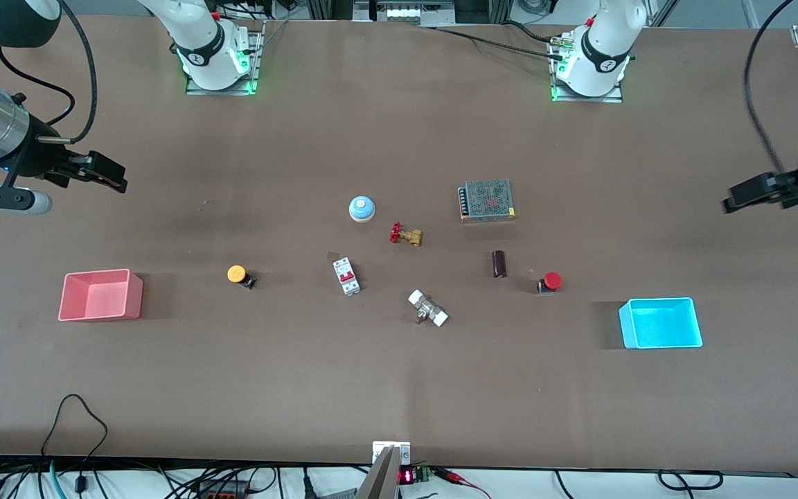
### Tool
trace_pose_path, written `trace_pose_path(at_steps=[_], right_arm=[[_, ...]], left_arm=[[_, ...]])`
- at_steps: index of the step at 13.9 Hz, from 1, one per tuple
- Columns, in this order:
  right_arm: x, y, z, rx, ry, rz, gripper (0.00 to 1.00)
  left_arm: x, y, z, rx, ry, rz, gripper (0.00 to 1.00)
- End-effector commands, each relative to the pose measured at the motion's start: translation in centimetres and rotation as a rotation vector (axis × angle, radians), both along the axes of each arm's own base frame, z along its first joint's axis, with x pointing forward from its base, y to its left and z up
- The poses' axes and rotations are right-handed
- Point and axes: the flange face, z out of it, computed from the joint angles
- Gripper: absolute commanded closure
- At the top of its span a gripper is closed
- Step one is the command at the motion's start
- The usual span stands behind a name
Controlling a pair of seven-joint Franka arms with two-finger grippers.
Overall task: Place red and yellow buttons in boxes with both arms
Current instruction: 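Move the right gripper toward the yellow button while the left gripper reaches the red button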
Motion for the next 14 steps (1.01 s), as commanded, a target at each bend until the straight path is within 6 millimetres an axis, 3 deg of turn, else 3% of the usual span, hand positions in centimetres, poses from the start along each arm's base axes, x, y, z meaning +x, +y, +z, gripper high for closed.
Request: trace_pose_path(at_steps=[1,2,5,7,8,11,14], right_arm=[[-0.3,0.5,-0.3,-0.007,0.011,0.022,0.00],[-0.6,0.8,-0.5,-0.011,0.016,0.028,0.00],[-1.6,3.2,-1.1,-0.029,0.066,0.084,0.00],[-1.8,3.2,-1.2,-0.021,0.080,0.156,0.00],[-1.7,2.9,-1.3,-0.011,0.085,0.181,0.00],[-1.4,3.0,-2.5,-0.014,0.086,0.168,0.00],[0.0,3.9,-6.6,-0.008,-0.004,0.073,0.00]], left_arm=[[2.1,-4.0,-5.4,0.006,0.080,-0.083,0.00],[3.0,-5.5,-8.5,0.005,0.123,-0.109,0.00],[5.1,-7.8,-12.7,-0.001,0.161,-0.134,0.00],[5.4,-11.7,-16.4,0.016,0.197,-0.184,0.00],[6.0,-12.6,-18.5,0.017,0.187,-0.180,0.00],[7.8,-13.3,-21.1,-0.021,0.100,-0.156,0.00],[8.4,-14.2,-23.6,-0.114,0.098,-0.075,0.00]])
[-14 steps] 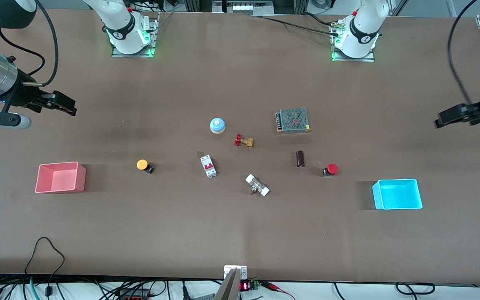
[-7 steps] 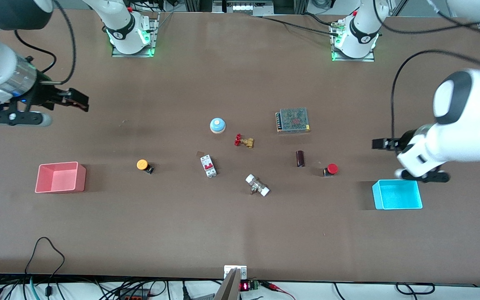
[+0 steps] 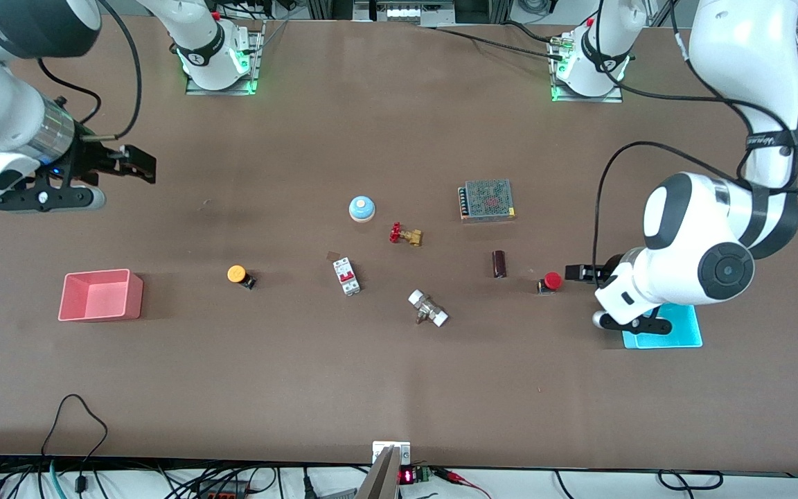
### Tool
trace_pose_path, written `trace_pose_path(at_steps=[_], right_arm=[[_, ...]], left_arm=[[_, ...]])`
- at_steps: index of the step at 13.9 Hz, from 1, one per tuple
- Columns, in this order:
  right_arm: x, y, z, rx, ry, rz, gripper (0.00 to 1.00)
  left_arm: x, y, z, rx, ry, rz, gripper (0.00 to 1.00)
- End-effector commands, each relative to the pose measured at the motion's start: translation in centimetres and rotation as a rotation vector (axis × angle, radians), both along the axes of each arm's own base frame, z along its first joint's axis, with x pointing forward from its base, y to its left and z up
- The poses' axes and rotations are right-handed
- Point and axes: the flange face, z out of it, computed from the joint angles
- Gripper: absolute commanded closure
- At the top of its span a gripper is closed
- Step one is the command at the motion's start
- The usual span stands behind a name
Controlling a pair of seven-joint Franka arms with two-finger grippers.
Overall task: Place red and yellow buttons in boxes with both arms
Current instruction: 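Move the right gripper toward the yellow button while the left gripper reaches the red button, then lower both grippers and close them on the yellow and red buttons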
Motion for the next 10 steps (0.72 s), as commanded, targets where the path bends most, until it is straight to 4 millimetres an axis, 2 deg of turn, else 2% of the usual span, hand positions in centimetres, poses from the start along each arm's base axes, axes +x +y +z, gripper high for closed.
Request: trace_pose_path(at_steps=[1,3,5,7,8,10], right_arm=[[0.7,1.1,-3.8,0.006,-0.068,-0.069,0.00],[1.9,2.0,-6.3,0.018,-0.109,-0.105,0.00],[3.5,3.5,-9.0,0.036,-0.151,-0.131,0.00],[5.0,4.8,-12.4,0.054,-0.181,-0.166,0.00],[5.5,5.5,-14.0,0.060,-0.187,-0.169,0.00],[6.4,6.1,-17.9,0.099,-0.176,-0.226,0.00]], left_arm=[[1.1,-0.1,-2.1,-0.027,0.003,0.060,0.00],[1.1,-0.1,-4.6,-0.016,0.022,0.079,0.00],[0.8,-0.8,-6.1,-0.006,0.031,0.095,0.00],[0.5,-1.6,-7.4,0.002,0.032,0.114,0.00],[0.4,-2.7,-7.8,0.004,0.024,0.104,0.00],[0.2,-2.8,-9.6,0.006,0.027,0.107,0.00]])
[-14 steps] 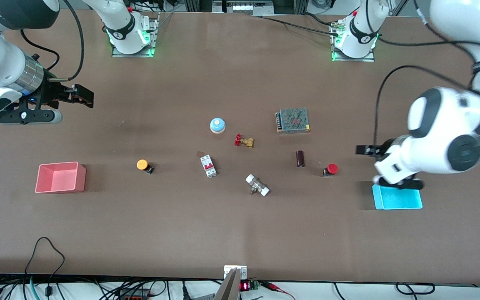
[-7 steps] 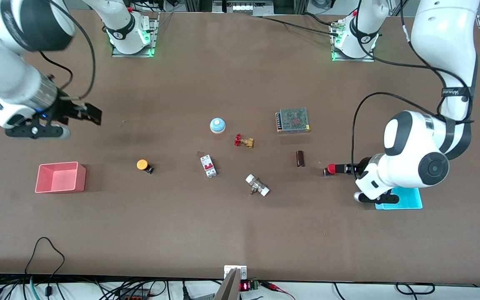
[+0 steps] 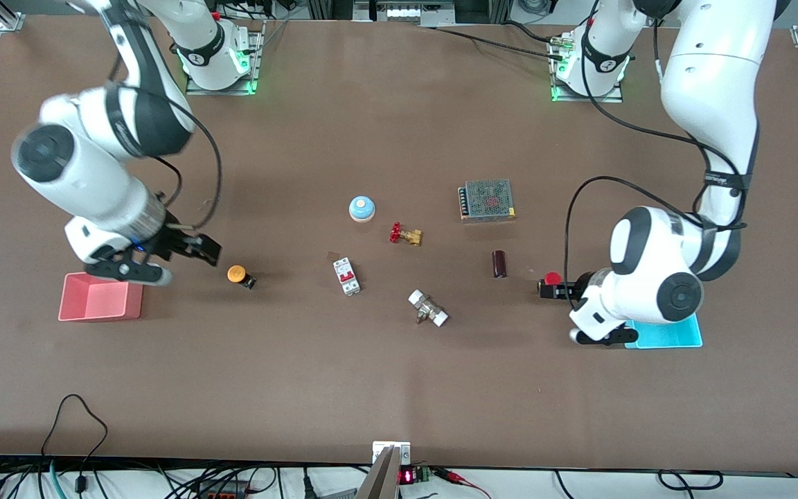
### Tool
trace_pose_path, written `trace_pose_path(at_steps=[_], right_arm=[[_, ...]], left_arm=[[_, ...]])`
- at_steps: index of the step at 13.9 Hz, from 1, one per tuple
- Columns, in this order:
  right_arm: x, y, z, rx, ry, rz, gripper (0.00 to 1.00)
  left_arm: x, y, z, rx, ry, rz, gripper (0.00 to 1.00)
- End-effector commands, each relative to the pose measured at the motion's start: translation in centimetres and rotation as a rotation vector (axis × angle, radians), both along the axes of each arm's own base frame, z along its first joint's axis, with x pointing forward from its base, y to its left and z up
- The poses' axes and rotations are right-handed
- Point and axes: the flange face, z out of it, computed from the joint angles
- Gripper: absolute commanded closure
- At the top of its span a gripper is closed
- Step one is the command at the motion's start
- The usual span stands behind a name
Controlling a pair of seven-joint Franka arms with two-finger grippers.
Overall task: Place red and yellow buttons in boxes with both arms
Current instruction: 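Lower both grippers and close them on the yellow and red buttons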
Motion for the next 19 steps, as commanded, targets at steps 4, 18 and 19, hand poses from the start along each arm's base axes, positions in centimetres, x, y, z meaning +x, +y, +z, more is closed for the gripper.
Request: trace_pose_path(at_steps=[4,18,19], right_arm=[[1.1,1.9,-8.1,0.015,0.030,-0.008,0.00],[1.8,0.7,-15.5,0.016,0.056,-0.089,0.00],[1.7,0.8,-15.6,0.015,0.061,-0.088,0.00]], left_arm=[[-1.6,-0.1,-3.8,0.012,0.010,0.032,0.00],[-3.5,-1.5,-4.1,0.041,0.042,0.063,0.03],[-3.5,-1.5,-4.2,0.042,0.045,0.063,0.04]])
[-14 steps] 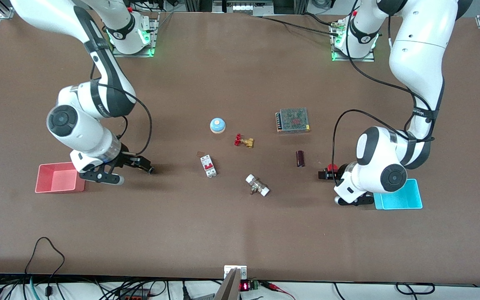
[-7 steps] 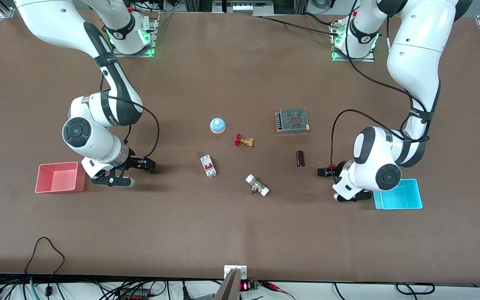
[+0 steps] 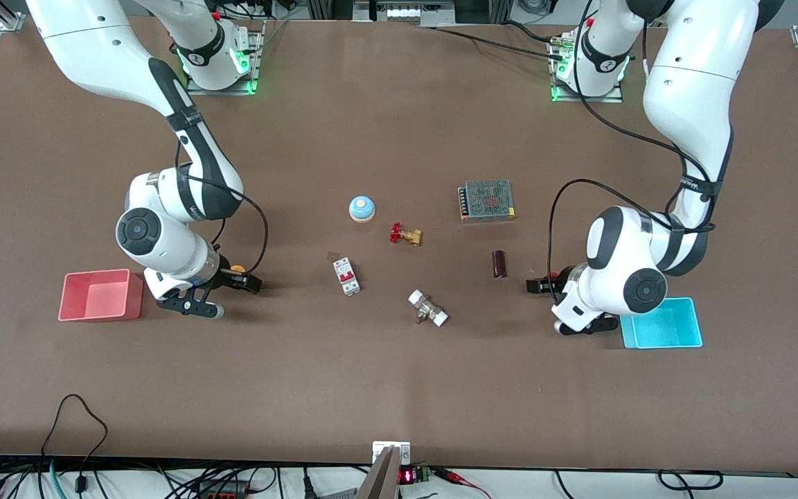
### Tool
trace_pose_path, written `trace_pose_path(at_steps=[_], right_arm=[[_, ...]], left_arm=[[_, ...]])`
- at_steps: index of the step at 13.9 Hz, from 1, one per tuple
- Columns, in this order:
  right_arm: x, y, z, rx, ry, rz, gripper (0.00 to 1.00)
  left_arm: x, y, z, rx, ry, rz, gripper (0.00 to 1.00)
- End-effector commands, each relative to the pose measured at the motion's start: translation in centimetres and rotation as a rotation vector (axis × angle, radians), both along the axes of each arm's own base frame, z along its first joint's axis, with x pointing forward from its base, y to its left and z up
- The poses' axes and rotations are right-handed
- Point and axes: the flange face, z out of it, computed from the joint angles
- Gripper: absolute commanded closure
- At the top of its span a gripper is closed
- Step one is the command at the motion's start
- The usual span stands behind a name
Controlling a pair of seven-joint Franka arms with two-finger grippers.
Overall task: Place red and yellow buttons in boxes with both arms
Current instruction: 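Lower both grippers and close them on the yellow and red buttons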
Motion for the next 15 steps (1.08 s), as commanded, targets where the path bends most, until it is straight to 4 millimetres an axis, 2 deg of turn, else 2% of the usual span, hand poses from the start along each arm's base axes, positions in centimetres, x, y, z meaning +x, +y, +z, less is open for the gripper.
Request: trace_pose_path(at_steps=[1,3,5,12,15], right_arm=[[0.1,0.3,-0.2,0.006,0.001,-0.028,0.00],[-0.1,0.5,-0.8,0.004,0.014,-0.035,0.00],[-0.6,1.3,-1.3,0.001,0.026,-0.035,0.00],[-0.8,1.0,-1.7,-0.002,0.035,-0.040,0.00],[-0.8,1.0,-1.7,-0.002,0.036,-0.041,0.08]], left_arm=[[-1.3,-0.2,-0.2,0.008,0.012,0.003,0.04],[-1.4,0.0,-0.3,0.008,0.012,0.007,0.06],[-1.4,0.0,-0.4,0.008,0.013,0.005,0.24],[-1.0,0.2,0.0,0.008,0.002,0.006,0.60],[-0.5,0.9,0.6,0.006,-0.009,0.016,0.72]])
